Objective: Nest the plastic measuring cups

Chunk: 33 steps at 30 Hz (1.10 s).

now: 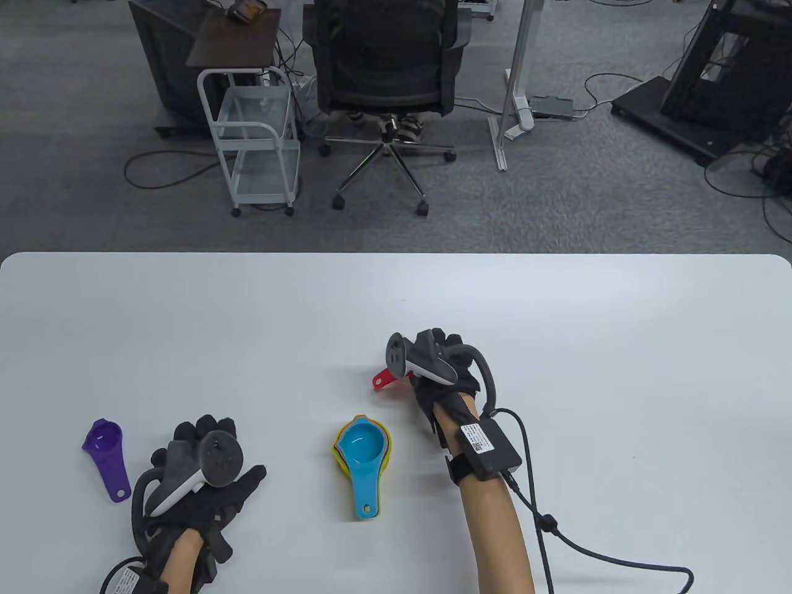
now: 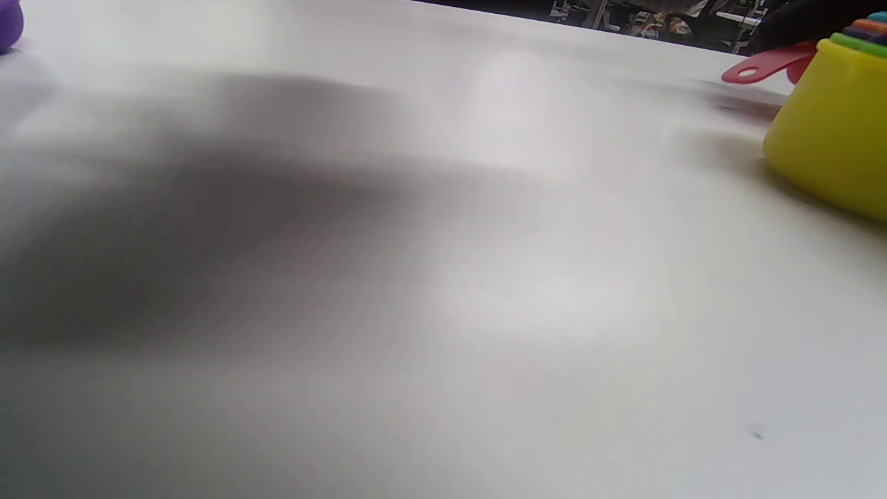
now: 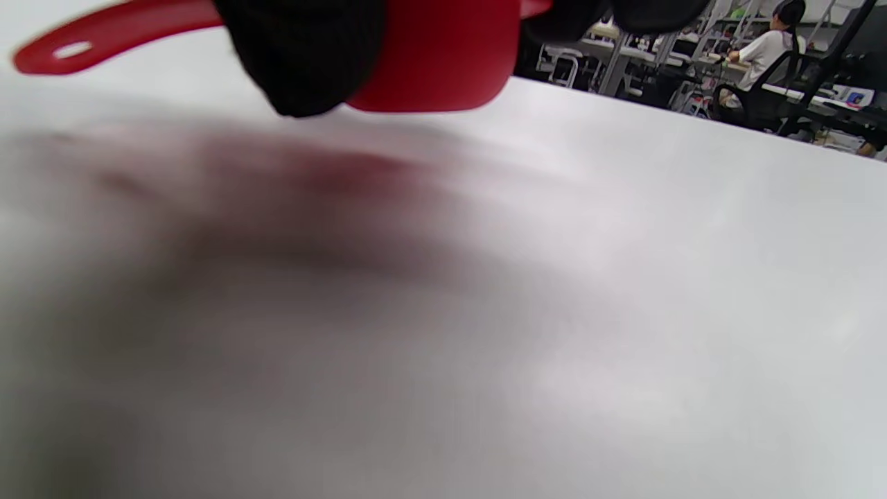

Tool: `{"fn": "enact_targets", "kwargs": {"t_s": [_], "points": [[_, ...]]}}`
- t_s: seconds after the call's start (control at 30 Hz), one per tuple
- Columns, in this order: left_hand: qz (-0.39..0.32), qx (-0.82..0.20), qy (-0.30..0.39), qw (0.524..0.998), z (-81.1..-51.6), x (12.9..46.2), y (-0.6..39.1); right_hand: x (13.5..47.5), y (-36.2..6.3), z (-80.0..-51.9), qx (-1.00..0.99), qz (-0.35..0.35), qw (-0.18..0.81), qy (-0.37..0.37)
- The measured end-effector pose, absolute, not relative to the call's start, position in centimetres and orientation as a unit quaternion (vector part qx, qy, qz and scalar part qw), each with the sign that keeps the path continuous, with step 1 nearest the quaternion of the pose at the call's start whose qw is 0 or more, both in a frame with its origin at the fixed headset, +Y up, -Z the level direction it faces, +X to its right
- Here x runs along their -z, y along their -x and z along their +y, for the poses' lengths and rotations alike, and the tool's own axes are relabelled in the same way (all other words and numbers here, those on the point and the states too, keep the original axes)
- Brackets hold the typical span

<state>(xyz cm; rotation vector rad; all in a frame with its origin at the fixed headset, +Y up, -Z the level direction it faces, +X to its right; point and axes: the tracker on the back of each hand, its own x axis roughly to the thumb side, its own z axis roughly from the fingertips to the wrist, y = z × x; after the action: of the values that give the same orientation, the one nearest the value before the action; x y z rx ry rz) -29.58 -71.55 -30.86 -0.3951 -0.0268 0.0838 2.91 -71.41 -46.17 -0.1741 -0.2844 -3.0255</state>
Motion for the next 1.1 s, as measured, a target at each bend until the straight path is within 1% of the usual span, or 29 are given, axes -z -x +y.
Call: {"fn": "enact_targets", "kwargs": {"t_s": [0.07, 0.13, 0.27, 0.43, 0.53, 0.63, 0.8, 0.87, 0.93, 1.03, 1.1], "points": [[-0.02, -0.045, 0.196, 0.979, -71.5, 30.8, 29.4, 45.2, -3.1, -70.5, 0.994, -0.078, 0.031, 0.063], [-0.033, -0.054, 0.192, 0.979, -71.4, 30.7, 29.0, 43.5, -3.0, -69.1, 0.995, -0.063, -0.004, 0.071], [-0.057, -0.083, 0.178, 0.979, -71.0, 30.5, 28.2, 40.3, -1.9, -66.9, 0.993, -0.03, -0.036, 0.111], [-0.097, -0.116, 0.127, 0.98, -70.4, 30.3, 27.4, 35.6, 1.0, -65.1, 0.983, 0.013, -0.007, 0.186], [-0.131, -0.181, 0.104, 0.969, -69.9, 30.1, 27.0, 33.3, 2.7, -65.1, 0.977, 0.023, -0.005, 0.214], [-0.162, -0.292, 0.099, 0.937, -69.6, 29.9, 26.4, 31.6, 4.3, -65.6, 0.971, 0.031, -0.005, 0.237], [-0.163, -0.388, 0.115, 0.899, -70.0, 30.0, 25.9, 30.5, 5.3, -66.5, 0.967, 0.046, -0.006, 0.252], [-0.164, -0.42, 0.129, 0.883, -70.2, 30.1, 25.9, 30.4, 5.2, -66.7, 0.965, 0.054, 0.0, 0.255], [-0.167, -0.456, 0.131, 0.864, -70.2, 30.1, 26.0, 30.5, 5.0, -66.9, 0.965, 0.051, -0.018, 0.256], [-0.149, -0.479, 0.106, 0.859, -70.2, 30.0, 26.3, 30.8, 4.2, -66.8, 0.972, 0.003, -0.065, 0.225], [-0.131, -0.479, 0.08, 0.865, -70.2, 29.9, 26.6, 31.0, 3.5, -66.7, 0.968, -0.038, -0.136, 0.208]]}}
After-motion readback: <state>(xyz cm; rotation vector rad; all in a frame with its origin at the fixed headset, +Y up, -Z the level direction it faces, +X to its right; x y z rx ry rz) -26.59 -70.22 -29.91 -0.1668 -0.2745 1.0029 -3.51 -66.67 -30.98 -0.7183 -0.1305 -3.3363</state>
